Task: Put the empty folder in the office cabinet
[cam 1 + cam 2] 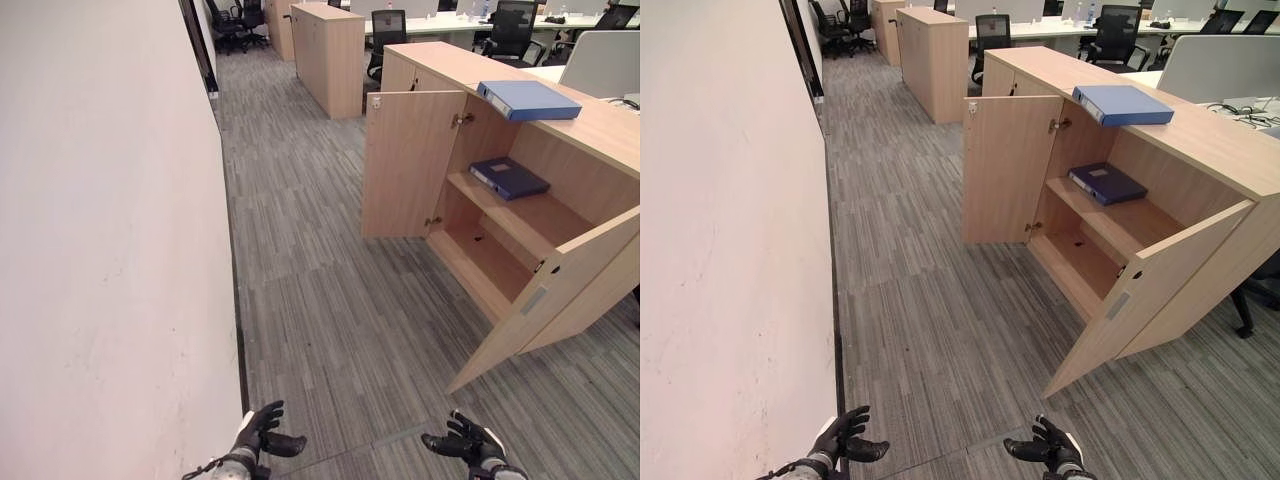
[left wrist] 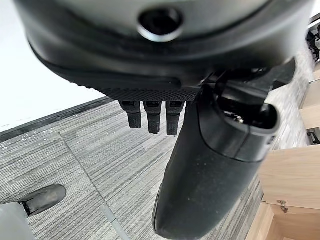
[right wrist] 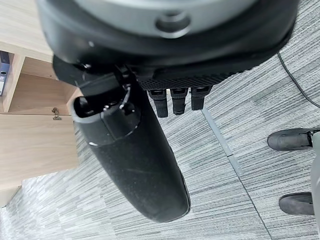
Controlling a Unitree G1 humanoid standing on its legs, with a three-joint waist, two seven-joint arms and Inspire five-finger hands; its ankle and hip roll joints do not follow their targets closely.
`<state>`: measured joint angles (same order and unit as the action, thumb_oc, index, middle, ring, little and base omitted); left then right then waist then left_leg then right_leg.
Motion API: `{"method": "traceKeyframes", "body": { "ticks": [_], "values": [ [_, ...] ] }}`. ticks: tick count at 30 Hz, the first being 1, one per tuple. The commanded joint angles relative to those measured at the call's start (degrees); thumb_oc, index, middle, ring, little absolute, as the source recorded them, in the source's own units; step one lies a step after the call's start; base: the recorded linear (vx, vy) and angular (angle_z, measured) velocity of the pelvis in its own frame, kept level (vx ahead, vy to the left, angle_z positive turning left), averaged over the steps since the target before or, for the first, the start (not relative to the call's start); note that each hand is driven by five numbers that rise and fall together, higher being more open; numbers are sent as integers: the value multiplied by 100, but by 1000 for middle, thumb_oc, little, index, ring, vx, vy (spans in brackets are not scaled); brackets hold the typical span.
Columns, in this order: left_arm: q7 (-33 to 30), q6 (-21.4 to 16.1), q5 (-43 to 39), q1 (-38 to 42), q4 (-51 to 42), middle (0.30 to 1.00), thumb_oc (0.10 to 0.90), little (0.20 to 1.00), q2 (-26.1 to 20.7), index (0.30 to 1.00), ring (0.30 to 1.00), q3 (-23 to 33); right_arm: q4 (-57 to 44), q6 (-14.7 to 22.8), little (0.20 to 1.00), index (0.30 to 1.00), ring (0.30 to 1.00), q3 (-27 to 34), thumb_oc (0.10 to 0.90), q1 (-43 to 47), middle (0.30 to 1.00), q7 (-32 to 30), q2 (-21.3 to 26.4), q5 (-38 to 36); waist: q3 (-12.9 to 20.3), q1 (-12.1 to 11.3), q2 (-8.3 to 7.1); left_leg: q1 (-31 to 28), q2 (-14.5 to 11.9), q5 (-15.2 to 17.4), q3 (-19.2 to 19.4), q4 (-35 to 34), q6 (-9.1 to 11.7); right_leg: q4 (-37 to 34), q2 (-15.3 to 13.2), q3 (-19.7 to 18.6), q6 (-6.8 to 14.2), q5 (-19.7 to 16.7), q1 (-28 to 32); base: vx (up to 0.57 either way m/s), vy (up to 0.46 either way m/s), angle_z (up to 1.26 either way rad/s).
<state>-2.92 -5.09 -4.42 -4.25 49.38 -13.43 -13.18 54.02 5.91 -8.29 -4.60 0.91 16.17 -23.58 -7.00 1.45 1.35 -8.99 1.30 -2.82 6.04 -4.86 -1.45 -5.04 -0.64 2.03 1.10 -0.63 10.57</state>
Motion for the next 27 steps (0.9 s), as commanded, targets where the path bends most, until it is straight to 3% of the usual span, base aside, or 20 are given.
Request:
{"method": "traceKeyframes", "body": {
  "ticks": [1, 13, 27],
  "values": [
    [68, -359, -197, 440, -225, 900, 800, 900, -276, 900, 900, 17, -245, 278, 900, 900, 900, -34, 800, 347, 900, 59, 160, 13, 87, -52, -161, -277, -426, 689, 28, -14, 493, 57, -591, -18, 702, 140, -95, 0, 0, 0],
    [92, -328, -175, 436, -164, 900, 800, 900, -251, 900, 900, 3, -39, 251, 900, 900, 900, 64, 800, 236, 900, 86, 86, -162, 94, 6, -148, -258, -455, 660, -19, -14, 531, 62, -564, -78, 677, 183, -96, 2, -12, 1],
    [92, -309, -404, 374, -143, 900, 800, 900, -240, 900, 900, 87, 213, 146, 900, 900, 900, 75, 800, 126, 900, 225, 164, -230, -2, 39, -50, -276, -736, 526, -91, 46, 691, 120, -290, -107, 488, 345, -101, 12, -85, 1]
  ]
}}
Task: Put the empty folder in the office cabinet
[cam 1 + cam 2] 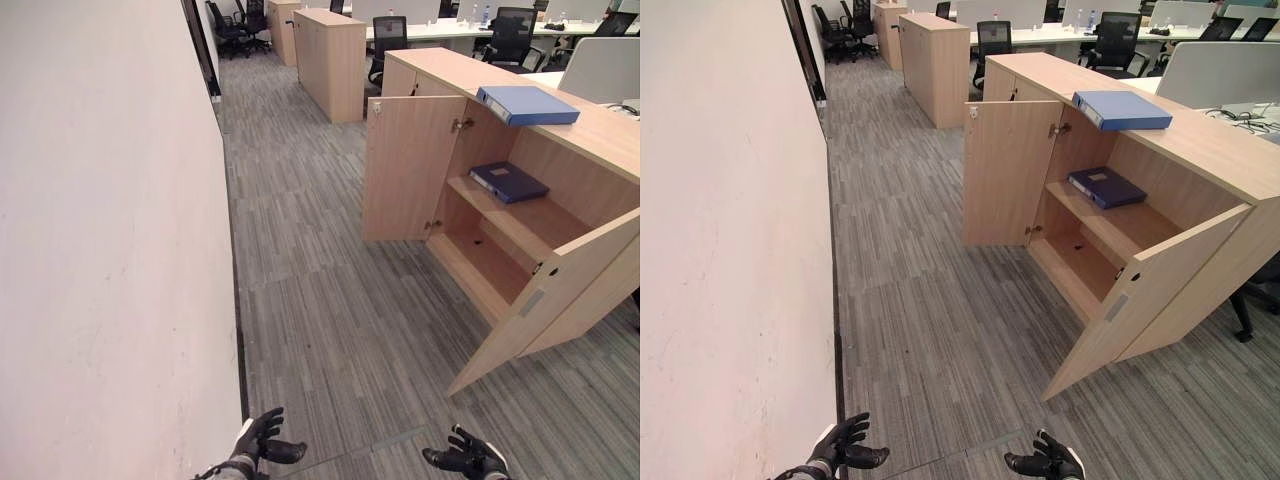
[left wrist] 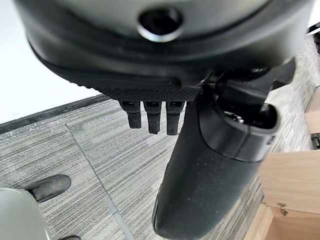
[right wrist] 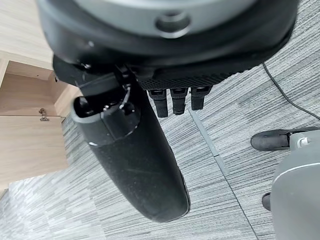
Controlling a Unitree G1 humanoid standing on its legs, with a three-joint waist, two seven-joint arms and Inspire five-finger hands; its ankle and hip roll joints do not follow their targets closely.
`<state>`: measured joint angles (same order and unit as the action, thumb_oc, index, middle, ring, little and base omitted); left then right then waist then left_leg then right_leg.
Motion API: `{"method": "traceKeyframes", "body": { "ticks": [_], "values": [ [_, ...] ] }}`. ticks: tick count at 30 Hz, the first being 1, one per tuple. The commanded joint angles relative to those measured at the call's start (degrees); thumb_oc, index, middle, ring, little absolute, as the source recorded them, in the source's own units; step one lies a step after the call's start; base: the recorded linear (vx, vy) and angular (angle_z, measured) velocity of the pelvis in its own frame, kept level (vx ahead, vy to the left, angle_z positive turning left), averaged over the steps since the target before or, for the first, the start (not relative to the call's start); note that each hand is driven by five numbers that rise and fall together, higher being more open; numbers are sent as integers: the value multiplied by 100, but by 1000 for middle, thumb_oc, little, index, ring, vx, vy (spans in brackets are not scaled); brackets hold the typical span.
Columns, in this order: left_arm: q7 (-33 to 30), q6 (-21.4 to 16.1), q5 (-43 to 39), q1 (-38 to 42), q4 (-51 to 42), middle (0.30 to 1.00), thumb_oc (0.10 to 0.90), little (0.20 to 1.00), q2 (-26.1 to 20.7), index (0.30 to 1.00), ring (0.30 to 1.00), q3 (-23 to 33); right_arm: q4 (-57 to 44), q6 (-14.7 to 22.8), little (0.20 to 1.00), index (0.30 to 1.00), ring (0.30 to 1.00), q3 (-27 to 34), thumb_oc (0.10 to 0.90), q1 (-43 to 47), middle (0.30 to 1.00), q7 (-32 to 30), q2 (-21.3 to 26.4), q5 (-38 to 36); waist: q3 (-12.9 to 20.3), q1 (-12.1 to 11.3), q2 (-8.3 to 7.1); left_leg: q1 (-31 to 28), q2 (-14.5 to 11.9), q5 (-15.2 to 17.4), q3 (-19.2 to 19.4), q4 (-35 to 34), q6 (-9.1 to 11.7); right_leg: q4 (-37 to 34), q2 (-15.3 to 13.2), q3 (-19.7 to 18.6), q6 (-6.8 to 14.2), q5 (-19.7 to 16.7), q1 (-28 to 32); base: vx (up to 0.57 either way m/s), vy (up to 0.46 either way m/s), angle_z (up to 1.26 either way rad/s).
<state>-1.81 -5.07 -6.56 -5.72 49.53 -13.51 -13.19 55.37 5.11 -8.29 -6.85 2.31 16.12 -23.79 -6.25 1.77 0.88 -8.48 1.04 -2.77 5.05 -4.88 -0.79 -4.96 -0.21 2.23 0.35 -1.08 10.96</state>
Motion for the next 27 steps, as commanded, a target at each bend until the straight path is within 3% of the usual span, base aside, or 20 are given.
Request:
{"method": "traceKeyframes", "body": {
  "ticks": [1, 5, 6, 7, 8, 10, 14, 16, 17, 24, 26, 27],
  "values": [
    [-19, -320, -196, 532, -158, 900, 800, 900, -240, 900, 900, 88, 111, 225, 900, 900, 900, 66, 800, 351, 900, 97, 190, -204, -124, 12, 1, -305, -756, 529, 9, 160, 657, 158, -294, -144, 525, 427, -141, 18, -151, 1],
    [-20, -310, -240, 619, -159, 900, 800, 900, -266, 900, 900, 64, 152, 235, 900, 900, 900, 92, 800, 357, 900, 88, 223, -232, -300, 35, -51, 194, -899, 548, -30, 956, 787, 321, -237, -61, 409, 543, -212, -68, -139, 6],
    [-17, -324, -293, 689, -238, 900, 800, 900, -298, 900, 900, 40, 147, 231, 900, 900, 900, 94, 800, 362, 900, 81, 282, -210, -470, 27, -125, 642, -952, 270, -11, 1787, 945, 435, -223, 8, 305, 586, -184, -41, -155, 12],
    [-14, -330, -318, 692, -248, 900, 800, 900, -297, 900, 900, 41, 171, 216, 900, 900, 900, 99, 800, 359, 900, 69, 299, -193, -506, 43, -150, 851, -1019, 138, 10, 2184, 966, 479, -217, 47, 262, 612, -174, -41, -155, 24],
    [-14, -330, -319, 693, -248, 900, 800, 900, -298, 900, 900, 41, 171, 216, 900, 900, 900, 100, 800, 361, 900, 69, 298, -193, -501, 50, -144, 879, -1027, 149, -3, 2215, 970, 483, -209, 54, 258, 613, -185, 21, -92, 36],
    [-30, -327, -353, 697, -195, 900, 800, 900, -263, 900, 900, 50, 276, 151, 900, 900, 900, 165, 800, 348, 900, 48, 336, -192, -616, 26, -192, 1333, -1212, -292, 160, 2755, 922, 593, -200, 102, 167, 759, -29, 120, -90, 34],
    [-35, -303, -374, 667, -166, 900, 800, 900, -238, 900, 900, 29, 313, 126, 900, 900, 900, 226, 800, 367, 900, 18, 362, -213, -604, -142, -183, 1700, -1195, -248, 220, 1937, 769, 831, -226, 44, 202, 1082, 116, 259, 28, 18],
    [-66, -298, -383, 672, -198, 900, 800, 900, -236, 900, 900, -1, 292, 137, 900, 900, 900, 221, 800, 398, 900, -13, 380, -245, -644, -244, -61, 1907, -1221, -570, 59, 1330, 807, 1013, -118, -73, 205, 1301, 220, 308, 59, -7],
    [-84, -307, -396, 702, -198, 900, 800, 900, -242, 900, 900, -18, 312, 148, 900, 900, 900, 224, 800, 431, 900, -50, 388, -285, -693, -321, -37, 2142, -1235, -593, -11, 940, 808, 1249, -79, -194, 189, 1600, 348, 314, 49, -12],
    [-89, -299, -385, 686, -131, 900, 800, 900, -295, 900, 900, 43, 378, 174, 900, 900, 900, 232, 800, 501, 900, -100, 374, -356, -731, -418, 81, 2426, -1344, -749, 296, 306, 764, 1822, 44, -544, 121, 2253, 576, 363, 65, -29],
    [-99, -296, -367, 616, -68, 900, 800, 900, -295, 900, 900, 97, 447, 155, 900, 900, 900, 233, 800, 528, 900, -128, 325, -350, -647, -516, 76, 2667, -1379, -803, 414, 249, 750, 1696, 9, -853, 155, 2436, 939, 619, 185, -2],
    [-57, -281, -314, 514, -18, 900, 800, 900, -307, 900, 900, 146, 515, 136, 900, 900, 900, 235, 800, 518, 900, -93, 253, -297, -467, -633, 60, 2642, -1322, -893, 265, 229, 737, 1556, -97, -1034, 248, 2468, 1152, 508, 173, 23]
  ]
}}
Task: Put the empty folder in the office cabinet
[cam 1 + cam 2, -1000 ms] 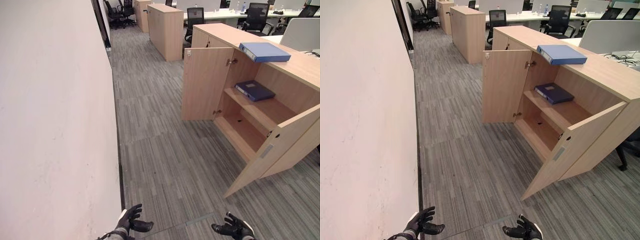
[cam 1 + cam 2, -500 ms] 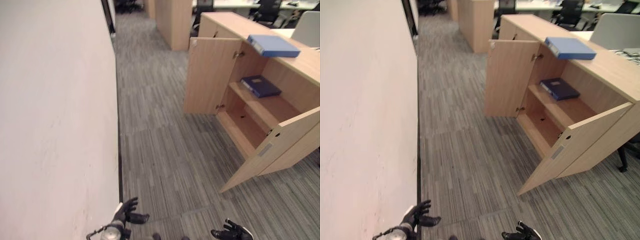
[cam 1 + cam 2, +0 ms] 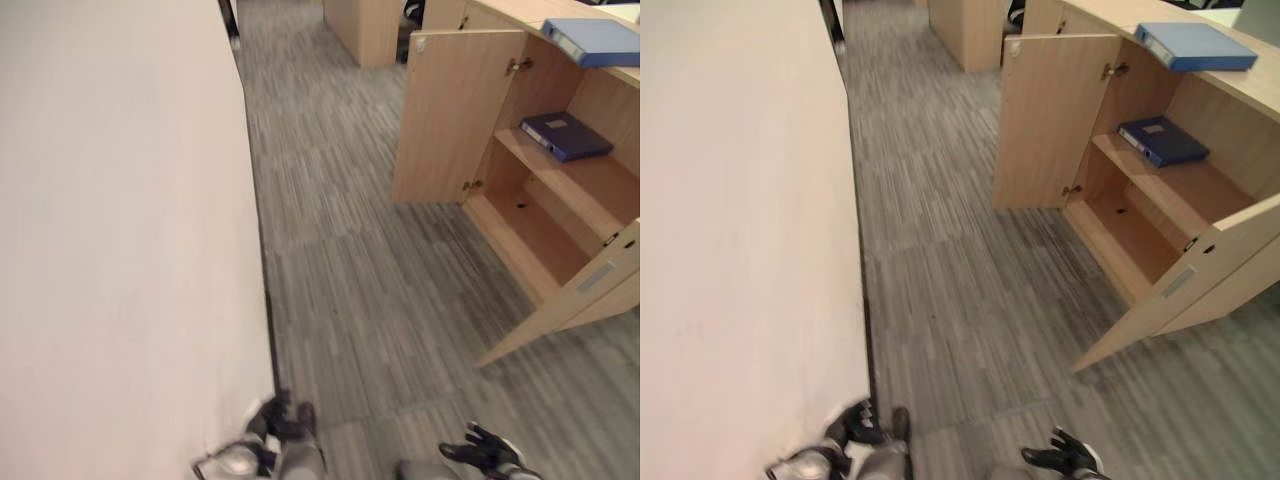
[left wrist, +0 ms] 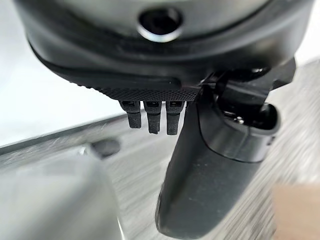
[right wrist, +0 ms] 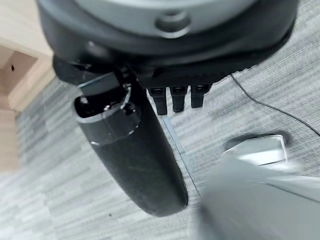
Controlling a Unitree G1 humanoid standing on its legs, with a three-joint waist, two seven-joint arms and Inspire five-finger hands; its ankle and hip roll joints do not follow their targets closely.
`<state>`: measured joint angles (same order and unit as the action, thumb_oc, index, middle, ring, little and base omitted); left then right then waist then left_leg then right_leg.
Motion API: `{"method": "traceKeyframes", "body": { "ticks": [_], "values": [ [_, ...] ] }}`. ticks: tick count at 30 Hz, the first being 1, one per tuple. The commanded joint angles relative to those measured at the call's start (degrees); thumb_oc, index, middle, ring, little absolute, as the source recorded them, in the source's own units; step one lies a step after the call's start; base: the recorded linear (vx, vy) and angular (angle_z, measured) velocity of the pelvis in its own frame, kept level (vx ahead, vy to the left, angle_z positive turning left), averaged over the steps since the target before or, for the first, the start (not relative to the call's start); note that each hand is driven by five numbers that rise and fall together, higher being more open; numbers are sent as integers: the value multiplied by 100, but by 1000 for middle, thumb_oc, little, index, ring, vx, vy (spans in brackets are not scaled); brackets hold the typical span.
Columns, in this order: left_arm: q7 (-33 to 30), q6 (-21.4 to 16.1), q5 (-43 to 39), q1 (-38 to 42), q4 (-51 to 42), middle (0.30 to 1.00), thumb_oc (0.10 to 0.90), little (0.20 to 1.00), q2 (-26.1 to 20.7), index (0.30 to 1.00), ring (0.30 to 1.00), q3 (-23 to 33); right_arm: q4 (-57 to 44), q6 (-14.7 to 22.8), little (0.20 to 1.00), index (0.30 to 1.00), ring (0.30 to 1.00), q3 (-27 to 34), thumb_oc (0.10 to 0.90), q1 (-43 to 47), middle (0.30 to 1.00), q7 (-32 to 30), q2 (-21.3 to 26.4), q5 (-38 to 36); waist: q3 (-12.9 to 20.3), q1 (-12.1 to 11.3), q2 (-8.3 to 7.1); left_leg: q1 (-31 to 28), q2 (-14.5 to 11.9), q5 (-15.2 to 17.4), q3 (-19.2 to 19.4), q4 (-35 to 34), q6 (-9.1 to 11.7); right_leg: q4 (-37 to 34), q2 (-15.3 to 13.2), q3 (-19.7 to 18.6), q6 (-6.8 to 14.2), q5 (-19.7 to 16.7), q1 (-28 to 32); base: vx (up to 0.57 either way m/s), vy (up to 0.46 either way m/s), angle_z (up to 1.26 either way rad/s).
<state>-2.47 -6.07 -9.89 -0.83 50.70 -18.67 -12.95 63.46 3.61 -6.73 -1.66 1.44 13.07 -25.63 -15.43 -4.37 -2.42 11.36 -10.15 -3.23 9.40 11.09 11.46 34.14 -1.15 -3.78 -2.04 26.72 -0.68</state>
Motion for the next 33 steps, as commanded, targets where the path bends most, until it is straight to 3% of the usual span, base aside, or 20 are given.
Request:
{"method": "traceKeyframes", "body": {
  "ticks": [1, 3, 4, 5, 7, 8, 9, 10, 11, 13, 15, 19, 22, 24, 25, 27, 28, 29, 31, 33],
  "values": [
    [9, -181, 20, 20, -136, 900, 800, 900, 206, 900, 900, 120, -293, 287, 900, 900, 900, 78, 800, -6, 900, -6, 554, -112, 454, -18, 372, 653, -186, -844, -164, -1368, -488, -2358, -20, -426, 489, -305, 2322, 546, 191, -19],
    [41, -180, 46, -16, -99, 900, 800, 900, 169, 900, 900, 123, -250, 283, 900, 900, 900, 52, 800, -3, 900, 39, 478, -60, 585, -150, 273, 781, -125, -1063, -339, -1181, -443, -2422, -210, -571, 622, -393, 2517, 502, 160, -82],
    [59, -177, 69, -6, -55, 900, 800, 900, 123, 900, 900, 101, -213, 268, 900, 900, 900, 54, 800, 25, 900, 63, 422, -62, 663, -193, 189, 810, -57, -1185, -334, -899, -450, -2381, -347, -608, 737, -711, 2472, 425, 136, -49],
    [59, -178, 68, -6, -54, 900, 800, 900, 120, 900, 900, 100, -213, 268, 900, 900, 900, 55, 800, 25, 900, 63, 418, -62, 675, -195, 179, 823, -52, -1178, -329, -889, -451, -2386, -356, -608, 739, -710, 2464, 369, 140, -3],
    [71, -186, 135, -18, -13, 900, 800, 900, 68, 900, 900, 82, -170, 256, 900, 900, 900, 52, 800, 79, 900, 92, 397, -68, 791, -263, 50, 892, 118, -1100, -273, -624, -540, -2350, -527, -696, 940, -1410, 2424, 387, 153, -30],
    [74, -193, 164, -25, 84, 900, 800, 900, 40, 900, 900, 87, -157, 240, 900, 900, 900, -19, 800, 179, 900, 121, 371, 39, 882, -330, -114, 960, 299, -916, -151, -441, -642, -2280, -726, -726, 1227, -2246, 2368, 447, 168, -52],
    [76, -194, 164, -35, 85, 900, 800, 900, 23, 900, 900, 86, -138, 222, 900, 900, 900, -63, 800, 264, 900, 128, 365, 133, 917, -379, -143, 964, 356, -793, -110, -380, -687, -2250, -803, -698, 1353, -2554, 2243, 317, 120, -45],
    [76, -194, 164, -33, 85, 900, 800, 900, 24, 900, 900, 87, -136, 222, 900, 900, 900, -63, 800, 266, 900, 128, 366, 133, 930, -402, -120, 977, 320, -798, -102, -379, -685, -2268, -781, -730, 1352, -2584, 2223, 299, 130, -50],
    [69, -205, 121, -13, 99, 900, 800, 900, -17, 900, 900, 94, -203, 242, 900, 900, 900, -170, 800, 418, 900, 155, 357, 266, 944, -491, -195, 986, 431, -580, -44, -267, -762, -2057, -931, -583, 1618, -3276, 2011, 221, 104, -36],
    [64, -207, 117, 36, 151, 900, 800, 900, -32, 900, 900, 80, -239, 245, 900, 900, 900, -210, 800, 491, 900, 159, 354, 310, 939, -523, -172, 949, 445, -461, -11, -235, -816, -1820, -949, -494, 1704, -3485, 1841, 248, 126, -51],
    [70, -188, 142, 133, 187, 900, 800, 900, -82, 900, 900, 48, -369, 256, 900, 900, 900, -265, 800, 605, 900, 151, 363, 315, 921, -525, -65, 788, 475, -230, 3, -239, -959, -1167, -770, -402, 1704, -3859, 1521, 351, 211, -40],
    [46, -148, 283, 204, 267, 900, 800, 900, -112, 900, 900, 11, -564, 298, 900, 900, 900, -229, 800, 652, 900, 122, 363, 271, 745, -244, 209, 134, 672, 147, -30, -433, -1260, -111, -445, -164, 1704, -3928, 855, 335, 251, -5],
    [3, -167, 212, 193, 287, 900, 800, 900, -68, 900, 900, 85, -469, 306, 900, 900, 900, -174, 800, 602, 900, 109, 368, 225, 606, 18, 413, -578, 821, 322, -190, -799, -1323, 147, -436, 262, 1477, -3306, 52, 330, 219, 0],
    [12, -154, 188, 154, 346, 900, 800, 900, -40, 900, 900, 108, -358, 292, 900, 900, 900, -95, 800, 535, 900, 74, 389, 200, 505, 161, 514, -1019, 823, 559, -255, -868, -1297, -271, -662, 806, 1224, -2469, -411, 426, 96, 12],
    [14, -149, 179, 143, 384, 900, 800, 900, -24, 900, 900, 115, -283, 288, 900, 900, 900, -61, 800, 531, 900, 57, 402, 177, 473, 221, 562, -1172, 781, 666, -288, -876, -1262, -592, -700, 1025, 1127, -2274, -593, 427, -4, -14],
    [41, -140, 232, 101, 484, 900, 800, 900, 16, 900, 900, 111, -102, 260, 900, 900, 900, 14, 800, 498, 900, 40, 426, 133, 418, 364, 524, -1523, 862, 880, -406, -930, -1224, -1406, -767, 1142, 1135, -2450, -928, 356, -49, 10],
    [41, -140, 232, 102, 484, 900, 800, 900, 17, 900, 900, 112, -101, 261, 900, 900, 900, 13, 800, 499, 900, 41, 427, 133, 404, 370, 527, -1538, 860, 881, -411, -932, -1223, -1411, -767, 1149, 1135, -2450, -909, 477, -83, 24],
    [39, -157, 285, 102, 583, 900, 800, 900, 39, 900, 900, 117, 29, 242, 900, 900, 900, 107, 800, 481, 900, 28, 467, 51, 382, 561, 468, -1849, 986, 1081, -584, -991, -1166, -2334, -757, 981, 1230, -2725, -1193, 531, -80, 32],
    [17, -178, 368, 136, 737, 900, 800, 900, 59, 900, 900, 168, 118, 221, 900, 900, 900, 228, 800, 448, 900, 29, 494, -21, 294, 771, 527, -2241, 943, 1312, -756, -1056, -1076, -3127, -755, 886, 1332, -2991, -1327, 590, -96, 28],
    [10, -176, 437, 151, 859, 900, 800, 900, 79, 900, 900, 200, 202, 187, 900, 900, 900, 342, 800, 395, 900, 1, 520, 31, 269, 924, 596, -2511, 900, 1510, -833, -1040, -996, -3481, -949, 1007, 1455, -3211, -1612, 485, -94, 38]
  ]
}}
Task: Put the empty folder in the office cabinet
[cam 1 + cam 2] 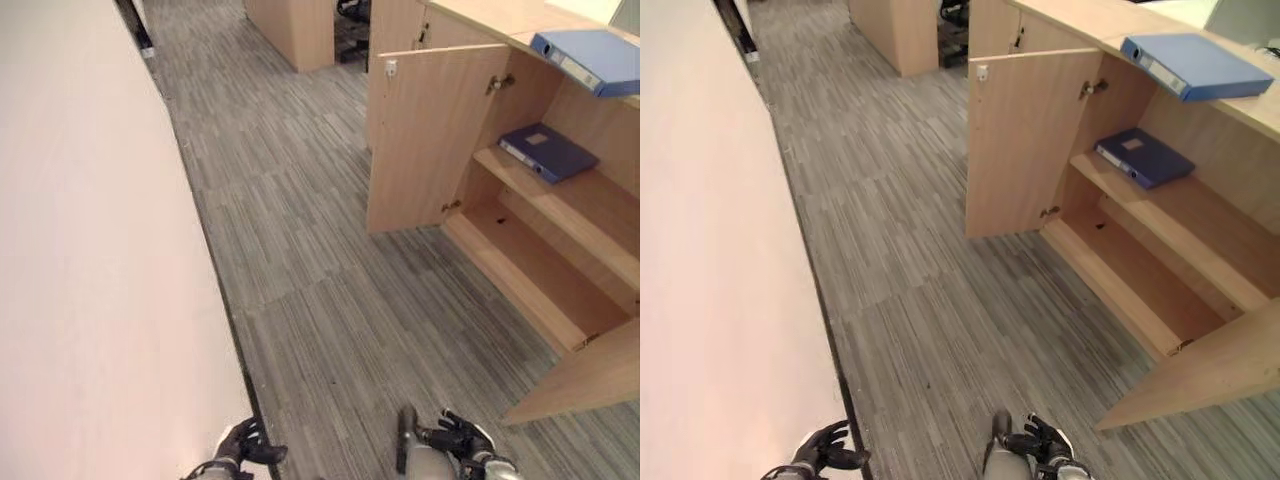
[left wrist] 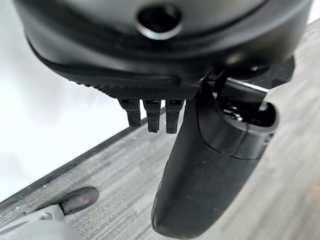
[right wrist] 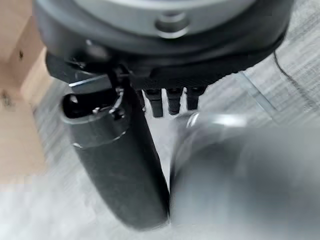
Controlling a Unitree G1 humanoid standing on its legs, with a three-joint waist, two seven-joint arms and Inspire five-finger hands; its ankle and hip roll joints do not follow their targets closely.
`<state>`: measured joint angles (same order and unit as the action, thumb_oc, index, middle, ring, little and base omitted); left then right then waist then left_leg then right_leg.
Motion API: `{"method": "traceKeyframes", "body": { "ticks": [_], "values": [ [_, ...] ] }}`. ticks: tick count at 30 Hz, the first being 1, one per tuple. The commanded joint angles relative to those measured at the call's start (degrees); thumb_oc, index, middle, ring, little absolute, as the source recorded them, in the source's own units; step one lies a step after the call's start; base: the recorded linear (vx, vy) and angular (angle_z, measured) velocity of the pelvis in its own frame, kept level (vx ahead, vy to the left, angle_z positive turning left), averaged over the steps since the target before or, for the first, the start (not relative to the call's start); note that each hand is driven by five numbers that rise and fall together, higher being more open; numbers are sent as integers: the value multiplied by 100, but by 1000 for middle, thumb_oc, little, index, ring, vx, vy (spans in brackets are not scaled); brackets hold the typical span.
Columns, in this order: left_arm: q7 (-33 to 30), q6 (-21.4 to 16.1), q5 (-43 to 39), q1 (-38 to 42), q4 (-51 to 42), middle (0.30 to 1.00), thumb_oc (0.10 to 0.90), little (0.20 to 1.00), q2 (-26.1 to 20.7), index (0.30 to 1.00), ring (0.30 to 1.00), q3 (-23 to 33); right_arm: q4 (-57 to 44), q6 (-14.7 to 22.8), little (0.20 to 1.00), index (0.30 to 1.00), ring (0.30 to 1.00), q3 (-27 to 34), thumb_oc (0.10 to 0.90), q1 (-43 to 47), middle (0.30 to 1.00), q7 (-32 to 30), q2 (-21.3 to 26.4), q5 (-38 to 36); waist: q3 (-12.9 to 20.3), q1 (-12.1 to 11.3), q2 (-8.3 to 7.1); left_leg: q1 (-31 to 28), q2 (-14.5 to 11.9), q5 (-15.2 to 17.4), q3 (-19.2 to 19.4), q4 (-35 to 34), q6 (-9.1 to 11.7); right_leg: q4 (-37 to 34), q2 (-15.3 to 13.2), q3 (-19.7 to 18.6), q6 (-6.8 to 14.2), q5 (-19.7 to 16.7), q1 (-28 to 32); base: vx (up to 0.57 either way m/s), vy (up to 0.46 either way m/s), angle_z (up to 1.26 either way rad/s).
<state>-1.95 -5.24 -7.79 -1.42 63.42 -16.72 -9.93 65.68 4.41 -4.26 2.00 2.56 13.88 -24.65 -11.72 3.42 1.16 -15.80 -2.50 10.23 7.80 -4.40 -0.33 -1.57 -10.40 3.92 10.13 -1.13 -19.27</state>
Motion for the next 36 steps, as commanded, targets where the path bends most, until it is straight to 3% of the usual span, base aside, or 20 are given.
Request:
{"method": "traceKeyframes", "body": {
  "ticks": [1, 3, 5, 8, 9, 10, 11, 12, 13, 18, 21, 23, 25, 26, 27, 29, 31, 32, 34, 36],
  "values": [
    [-27, -256, 270, 190, -376, 900, 800, 900, -104, 900, 900, -110, 16, 83, 900, 900, 900, 126, 800, -3, 900, -116, 459, -23, -96, 191, 236, 78, 168, 250, -681, 524, 203, 67, -116, 371, 242, -480, 128, 518, -107, 52],
    [-25, -259, 326, 158, -301, 900, 800, 900, -98, 900, 900, -98, 22, 71, 900, 900, 900, 155, 800, -73, 900, -112, 479, 28, -82, 261, 239, -109, 171, 400, -717, 550, 221, 98, -168, 522, 246, -525, 103, 418, -100, 27],
    [-13, -250, 460, 118, -218, 900, 800, 900, -59, 900, 900, -151, 75, 59, 900, 900, 900, 314, 800, -337, 900, -81, 551, -4, 62, 400, 146, -377, 238, 695, -917, 709, 343, 77, -325, 466, 230, -922, 398, 570, -156, 58],
    [-24, -244, 506, 110, -123, 900, 800, 900, 23, 900, 900, -186, 143, 50, 900, 900, 900, 354, 800, -431, 900, -49, 602, -46, 159, 556, 244, -410, 33, 606, -982, 969, 550, 46, -290, 378, 191, -1064, 561, 430, -199, 53],
    [-30, -241, 419, 155, -73, 900, 800, 900, 97, 900, 900, -216, 155, 50, 900, 900, 900, 311, 800, -473, 900, -29, 636, -98, 193, 695, 319, -268, -219, -106, -1075, 1469, 853, 347, -126, 104, -5, -979, 583, 324, -215, 33],
    [-31, -240, 419, 155, -75, 900, 800, 900, 98, 900, 900, -216, 155, 50, 900, 900, 900, 310, 800, -473, 900, -29, 638, -98, 196, 699, 325, -264, -227, -106, -1078, 1471, 859, 361, -121, 109, -10, -968, 576, 428, -307, 57],
    [-38, -239, 379, 190, -82, 900, 800, 900, 98, 900, 900, -223, 120, 72, 900, 900, 900, 260, 800, -500, 900, -33, 650, -104, 179, 711, 335, -233, -318, -512, -1132, 1648, 950, 519, -22, 60, -94, -877, 577, 111, -102, 48],
    [-38, -238, 378, 190, -82, 900, 800, 900, 99, 900, 900, -222, 120, 73, 900, 900, 900, 259, 800, -500, 900, -33, 651, -105, 180, 717, 341, -234, -328, -516, -1138, 1641, 958, 539, -16, 68, -101, -861, 570, 314, -286, 38],
    [-32, -227, 385, 225, -139, 900, 800, 900, 69, 900, 900, -279, 16, 80, 900, 900, 900, 153, 800, -501, 900, -11, 682, -62, 177, 721, 340, -163, -507, -1070, -1150, 1829, 1010, 873, 162, 71, -281, -573, 594, 285, -256, 5],
    [-56, -164, 454, 285, -120, 900, 800, 900, 53, 900, 900, -365, -242, 132, 900, 900, 900, 20, 800, -418, 900, 63, 789, -158, 332, 778, 366, -177, -898, -1944, -1160, 1950, 1026, 1266, 672, 108, -585, 22, 671, 355, -293, 5],
    [-94, -136, 503, 376, -219, 900, 800, 900, 84, 900, 900, -484, -405, 191, 900, 900, 900, 22, 800, -370, 900, 48, 837, -305, 379, 792, 280, 107, -863, -2426, -1208, 2685, 1054, 1216, 861, 38, -751, 229, 871, 293, -281, -19],
    [-91, -141, 590, 449, -335, 900, 800, 900, 64, 900, 900, -586, -491, 196, 900, 900, 900, -32, 800, -327, 900, 55, 869, -340, 335, 753, 130, 302, -756, -2444, -1157, 3266, 962, 1120, 865, -81, -845, 242, 1078, 250, -233, -38],
    [-109, -142, 692, 529, -373, 900, 800, 900, 12, 900, 900, -690, -585, 164, 900, 900, 900, -146, 800, -299, 900, 64, 897, -298, 278, 644, -64, 544, -524, -2228, -1143, 3571, 862, 976, 803, -223, -893, 241, 1328, 298, -195, -46],
    [-111, -160, 698, 605, -432, 900, 800, 900, 12, 900, 900, -713, -682, 177, 900, 900, 900, -253, 800, -294, 900, 101, 877, -279, 218, 573, -189, 849, -586, -2022, -941, 3556, 802, 815, 754, -343, -875, 277, 1571, 257, -111, -24],
    [-110, -160, 697, 606, -432, 900, 800, 900, 11, 900, 900, -714, -685, 176, 900, 900, 900, -251, 800, -296, 900, 100, 876, -279, 198, 554, -172, 835, -607, -1982, -922, 3593, 797, 818, 776, -357, -872, 286, 1587, 262, -64, -10],
    [-119, -163, 683, 636, -412, 900, 800, 900, 25, 900, 900, -692, -840, 186, 900, 900, 900, -284, 800, -309, 900, 89, 862, -288, 140, 431, -322, 1313, -630, -1536, -710, 3249, 698, 627, 645, -477, -799, 335, 1861, 244, 6, -33],
    [-104, -182, 694, 613, -376, 900, 800, 900, 38, 900, 900, -696, -948, 186, 900, 900, 900, -328, 800, -326, 900, 100, 853, -242, 14, 248, -262, 1651, -687, -1152, -593, 2434, 711, 517, 680, -645, -679, 514, 2204, 352, 127, -25],
    [-110, -221, 669, 568, -367, 900, 800, 900, 28, 900, 900, -688, -992, 174, 900, 900, 900, -384, 800, -305, 900, 99, 875, -212, -39, 104, -216, 1963, -513, -1161, -746, 1789, 713, 457, 728, -817, -639, 632, 2394, 413, 164, -32],
    [-112, -225, 664, 468, -343, 900, 800, 900, 18, 900, 900, -687, -1048, 184, 900, 900, 900, -498, 800, -264, 900, 108, 870, -74, -95, -234, -98, 2284, -279, -1585, -1455, 657, 737, 429, 853, -1235, -650, 774, 2734, 423, 105, -141],
    [-148, -244, 670, 402, -157, 900, 800, 900, 35, 900, 900, -678, -888, 167, 900, 900, 900, -572, 800, -168, 900, 85, 833, 106, -106, -432, -49, 2625, -84, -1730, -2213, 367, 848, 441, 955, -1688, -646, 863, 2931, 349, 34, -137]
  ]
}}
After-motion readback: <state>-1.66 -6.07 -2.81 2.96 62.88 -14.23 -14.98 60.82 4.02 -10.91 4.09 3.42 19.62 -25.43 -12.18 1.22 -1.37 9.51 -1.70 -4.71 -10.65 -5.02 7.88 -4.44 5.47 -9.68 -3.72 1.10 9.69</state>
